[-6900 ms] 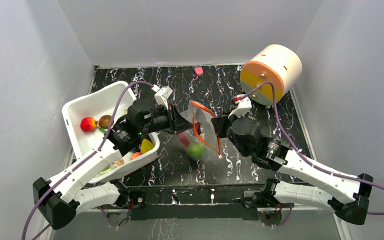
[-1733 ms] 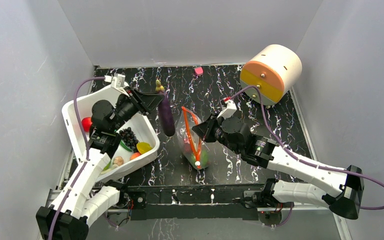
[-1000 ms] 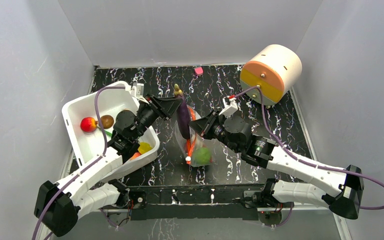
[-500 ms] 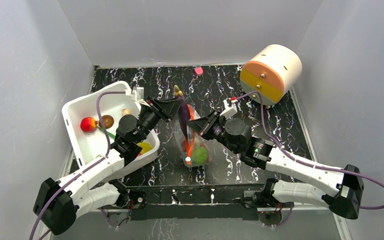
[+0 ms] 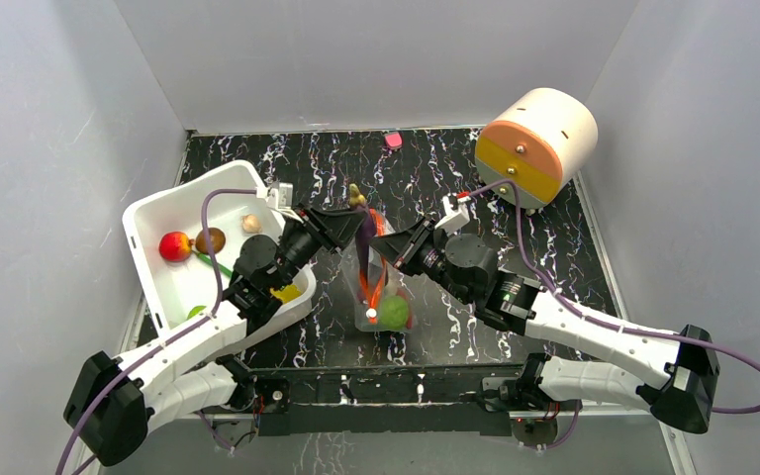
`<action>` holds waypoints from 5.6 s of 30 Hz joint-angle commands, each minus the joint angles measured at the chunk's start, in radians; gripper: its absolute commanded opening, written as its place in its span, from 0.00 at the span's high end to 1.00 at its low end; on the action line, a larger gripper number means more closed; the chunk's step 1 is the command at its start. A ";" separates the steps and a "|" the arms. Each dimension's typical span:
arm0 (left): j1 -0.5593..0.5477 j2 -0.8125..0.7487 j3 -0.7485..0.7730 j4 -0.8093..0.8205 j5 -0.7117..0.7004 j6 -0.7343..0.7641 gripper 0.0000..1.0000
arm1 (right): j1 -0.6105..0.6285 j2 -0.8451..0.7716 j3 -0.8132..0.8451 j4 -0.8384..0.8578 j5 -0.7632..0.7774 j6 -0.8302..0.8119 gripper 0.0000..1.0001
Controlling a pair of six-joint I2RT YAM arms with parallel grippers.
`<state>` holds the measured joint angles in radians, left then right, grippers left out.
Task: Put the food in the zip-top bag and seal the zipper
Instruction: Place the fake vegetable in the zipper food storage bag, then pick up the fake vegetable from the bin.
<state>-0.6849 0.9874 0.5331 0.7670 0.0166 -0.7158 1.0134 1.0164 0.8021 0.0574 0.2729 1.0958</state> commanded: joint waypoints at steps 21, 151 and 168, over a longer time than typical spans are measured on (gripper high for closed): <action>-0.051 -0.080 0.143 -0.492 0.113 -0.012 0.48 | 0.000 -0.039 0.086 -0.016 0.104 -0.359 1.00; 0.844 0.534 0.377 -0.792 0.014 0.143 0.50 | -0.006 -0.078 0.052 -0.278 0.198 -0.521 1.00; 0.869 0.681 0.412 -0.729 0.067 0.158 0.48 | -0.006 -0.072 0.056 -0.278 0.184 -0.525 1.00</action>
<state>0.1757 1.6619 0.8970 0.0063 0.0696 -0.5781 1.0096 0.9619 0.8513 -0.2691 0.4488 0.5770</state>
